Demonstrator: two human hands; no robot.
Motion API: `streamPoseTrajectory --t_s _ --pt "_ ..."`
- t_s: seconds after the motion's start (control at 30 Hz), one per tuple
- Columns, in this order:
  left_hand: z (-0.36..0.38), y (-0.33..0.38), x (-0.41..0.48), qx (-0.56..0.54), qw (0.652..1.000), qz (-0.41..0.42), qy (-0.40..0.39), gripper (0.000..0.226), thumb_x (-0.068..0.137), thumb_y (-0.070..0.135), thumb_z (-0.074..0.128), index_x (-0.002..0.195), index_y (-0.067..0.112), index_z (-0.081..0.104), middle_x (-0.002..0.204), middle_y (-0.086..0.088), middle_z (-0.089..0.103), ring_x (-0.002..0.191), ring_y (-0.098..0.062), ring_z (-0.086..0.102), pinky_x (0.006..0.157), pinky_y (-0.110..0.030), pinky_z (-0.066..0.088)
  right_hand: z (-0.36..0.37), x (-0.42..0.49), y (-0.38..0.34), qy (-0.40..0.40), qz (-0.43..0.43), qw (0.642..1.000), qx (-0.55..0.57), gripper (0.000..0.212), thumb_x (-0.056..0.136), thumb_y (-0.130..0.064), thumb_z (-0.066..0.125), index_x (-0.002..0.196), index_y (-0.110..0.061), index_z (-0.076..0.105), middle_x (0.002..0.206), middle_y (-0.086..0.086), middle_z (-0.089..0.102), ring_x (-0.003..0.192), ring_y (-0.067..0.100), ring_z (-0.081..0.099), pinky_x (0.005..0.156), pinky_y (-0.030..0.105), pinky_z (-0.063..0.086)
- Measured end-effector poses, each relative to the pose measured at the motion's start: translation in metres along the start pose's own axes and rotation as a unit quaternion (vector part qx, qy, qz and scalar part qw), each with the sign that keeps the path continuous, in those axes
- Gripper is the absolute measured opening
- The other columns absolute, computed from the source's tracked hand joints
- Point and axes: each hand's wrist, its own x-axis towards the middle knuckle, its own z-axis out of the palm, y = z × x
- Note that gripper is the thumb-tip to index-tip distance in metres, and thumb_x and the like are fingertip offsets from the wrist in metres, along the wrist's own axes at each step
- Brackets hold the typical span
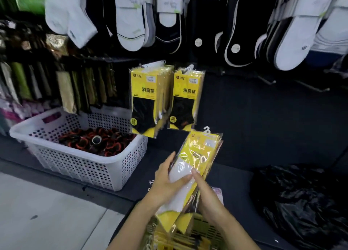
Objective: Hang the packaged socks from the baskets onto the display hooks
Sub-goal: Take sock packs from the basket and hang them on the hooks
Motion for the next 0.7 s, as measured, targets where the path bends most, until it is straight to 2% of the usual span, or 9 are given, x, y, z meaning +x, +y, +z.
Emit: streamPoseTrajectory --t_s 0.07,0.13,0.2,0.27,0.33,0.43,0.47,0.6,0.7 --pt "-0.003 -0.004 0.004 -0.034 0.998 -0.049 -0.001 0.088 0.064 0.048 0.078 0.14 0.031 0.035 0.135 0.012 0.047 0.123 -0.007 0.048 0.103 -0.031 0.043 0.0 0.002 -0.002 0.05 -0.026 0.998 -0.006 0.057 0.066 -0.06 0.065 0.11 -0.023 0.069 0.098 -0.013 0.075 0.094 0.003 0.07 0.079 0.019 0.055" --pt "-0.008 -0.01 0.01 -0.068 0.996 -0.053 0.0 0.062 0.071 0.035 0.079 0.125 0.019 0.054 0.121 0.002 0.065 0.105 -0.011 0.064 0.087 -0.029 0.054 -0.001 0.005 -0.008 0.057 -0.058 0.996 -0.04 0.045 0.072 -0.053 0.059 0.102 -0.021 0.071 0.092 -0.009 0.076 0.085 0.005 0.071 0.063 0.012 0.052" --pt "-0.015 -0.012 0.014 -0.087 0.995 -0.042 0.019 0.034 0.078 0.018 0.076 0.109 0.011 0.064 0.102 -0.005 0.073 0.09 -0.015 0.07 0.071 -0.023 0.056 -0.002 0.008 -0.017 0.092 -0.092 0.99 -0.056 0.041 0.073 -0.05 0.06 0.098 -0.019 0.073 0.095 -0.002 0.076 0.089 0.012 0.072 0.071 0.018 0.054" --pt "-0.023 -0.008 0.018 -0.1 0.994 -0.023 0.025 0.022 0.079 0.014 0.075 0.099 0.01 0.068 0.092 -0.006 0.075 0.084 -0.02 0.072 0.065 -0.024 0.056 -0.006 0.013 -0.024 0.113 -0.106 0.987 -0.043 0.039 0.075 -0.046 0.062 0.101 -0.019 0.072 0.102 0.001 0.075 0.099 0.017 0.07 0.09 0.033 0.052" --pt "-0.031 0.004 0.025 -0.086 0.996 0.003 0.036 0.018 0.079 0.015 0.075 0.096 0.012 0.069 0.089 -0.007 0.075 0.084 -0.026 0.071 0.068 -0.033 0.058 -0.009 0.02 -0.031 0.125 -0.114 0.985 -0.044 0.037 0.077 -0.046 0.062 0.102 -0.02 0.072 0.105 0.002 0.074 0.104 0.02 0.067 0.1 0.041 0.047" --pt "-0.042 0.025 0.038 -0.062 0.994 0.05 0.069 0.02 0.081 0.016 0.073 0.099 0.007 0.068 0.093 -0.02 0.071 0.088 -0.038 0.067 0.078 -0.051 0.054 -0.011 0.034 -0.044 0.148 -0.138 0.978 -0.049 0.023 0.082 -0.04 0.063 0.094 -0.023 0.073 0.1 0.01 0.073 0.099 0.031 0.067 0.098 0.049 0.045" --pt "-0.048 0.032 0.043 -0.066 0.992 0.06 0.085 0.022 0.082 0.017 0.073 0.101 0.007 0.067 0.094 -0.018 0.071 0.089 -0.035 0.067 0.078 -0.049 0.054 -0.012 0.039 -0.05 0.154 -0.153 0.975 -0.044 0.021 0.083 -0.037 0.063 0.093 -0.022 0.073 0.098 0.009 0.074 0.096 0.03 0.068 0.096 0.049 0.046" --pt "-0.077 0.059 0.059 -0.089 0.974 0.116 0.171 0.011 0.083 0.015 0.072 0.093 0.017 0.068 0.084 0.004 0.074 0.077 -0.009 0.07 0.057 -0.017 0.053 -0.013 0.061 -0.083 0.159 -0.208 0.962 -0.073 0.019 0.091 -0.03 0.059 0.101 -0.018 0.07 0.099 0.003 0.075 0.095 0.016 0.07 0.086 0.03 0.052" --pt "-0.098 0.069 0.063 -0.131 0.958 0.14 0.215 0.009 0.084 0.019 0.07 0.092 0.02 0.068 0.087 0.0 0.075 0.078 -0.012 0.071 0.061 -0.023 0.055 -0.01 0.082 -0.108 0.157 -0.24 0.954 -0.085 0.016 0.093 -0.026 0.057 0.1 -0.021 0.07 0.098 -0.002 0.075 0.092 0.01 0.07 0.078 0.022 0.052"
